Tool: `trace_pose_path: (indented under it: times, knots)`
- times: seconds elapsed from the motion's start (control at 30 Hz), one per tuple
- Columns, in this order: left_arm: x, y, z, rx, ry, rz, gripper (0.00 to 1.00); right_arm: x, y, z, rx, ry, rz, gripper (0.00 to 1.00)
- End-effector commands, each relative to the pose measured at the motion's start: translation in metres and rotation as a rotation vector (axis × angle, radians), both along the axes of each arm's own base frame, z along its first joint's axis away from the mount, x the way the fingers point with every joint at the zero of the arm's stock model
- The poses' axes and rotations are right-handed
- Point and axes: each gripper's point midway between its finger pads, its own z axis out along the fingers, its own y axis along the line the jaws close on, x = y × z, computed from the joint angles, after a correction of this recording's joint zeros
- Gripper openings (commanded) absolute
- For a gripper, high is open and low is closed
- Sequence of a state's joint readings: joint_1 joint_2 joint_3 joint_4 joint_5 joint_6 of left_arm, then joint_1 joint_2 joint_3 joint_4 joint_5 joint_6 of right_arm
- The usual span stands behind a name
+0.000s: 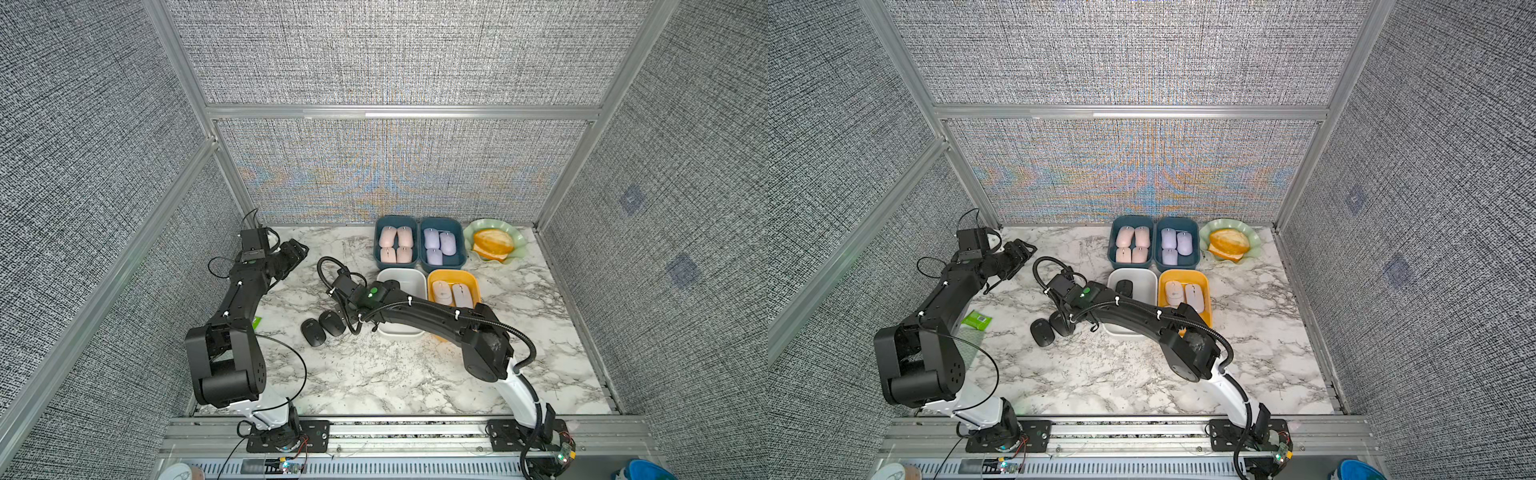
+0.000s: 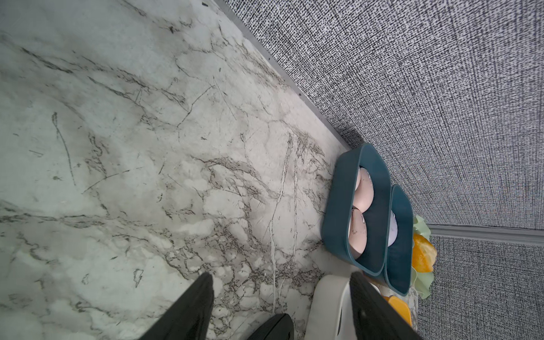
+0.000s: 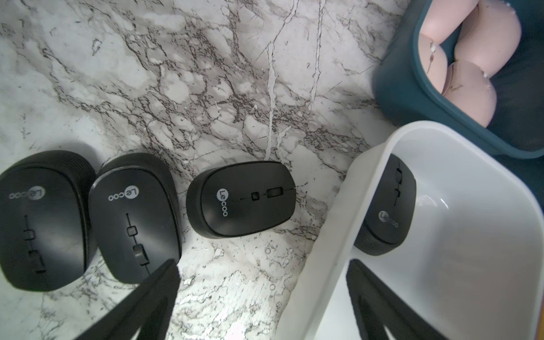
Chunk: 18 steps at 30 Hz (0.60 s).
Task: Place the mice by color into the storage box
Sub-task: Pick up the mouse from the center of the board.
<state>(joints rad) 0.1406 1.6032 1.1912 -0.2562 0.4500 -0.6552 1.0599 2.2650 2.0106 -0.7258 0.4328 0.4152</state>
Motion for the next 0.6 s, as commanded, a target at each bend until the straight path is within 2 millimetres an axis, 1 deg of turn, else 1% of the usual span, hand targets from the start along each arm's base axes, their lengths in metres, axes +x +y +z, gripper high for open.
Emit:
trace_pose_path:
  times: [0.0, 0.07, 0.2, 0.27, 0.43, 0.57]
  knots:
    - [0.003, -0.008, -0.001, -0.045, -0.008, -0.024, 0.74, -0.001, 0.0, 0.0, 0.049, 0.052, -0.037, 0.9]
    - [0.004, -0.018, -0.006, -0.078, 0.002, -0.049, 0.73, -0.002, 0.004, -0.004, 0.081, 0.09, -0.047, 0.89]
    - [0.004, -0.046, -0.015, -0.148, 0.036, -0.137, 0.71, -0.005, 0.007, -0.016, 0.114, 0.158, -0.082, 0.88]
    - [0.003, -0.053, -0.017, -0.16, 0.047, -0.16, 0.71, -0.008, 0.009, -0.023, 0.127, 0.19, -0.098, 0.88]
    - [0.003, -0.055, -0.017, -0.163, 0.045, -0.161, 0.7, -0.013, 0.009, -0.042, 0.162, 0.28, -0.143, 0.88]
    - [0.003, -0.055, -0.018, -0.165, 0.049, -0.16, 0.7, -0.012, 0.012, -0.053, 0.196, 0.337, -0.163, 0.87]
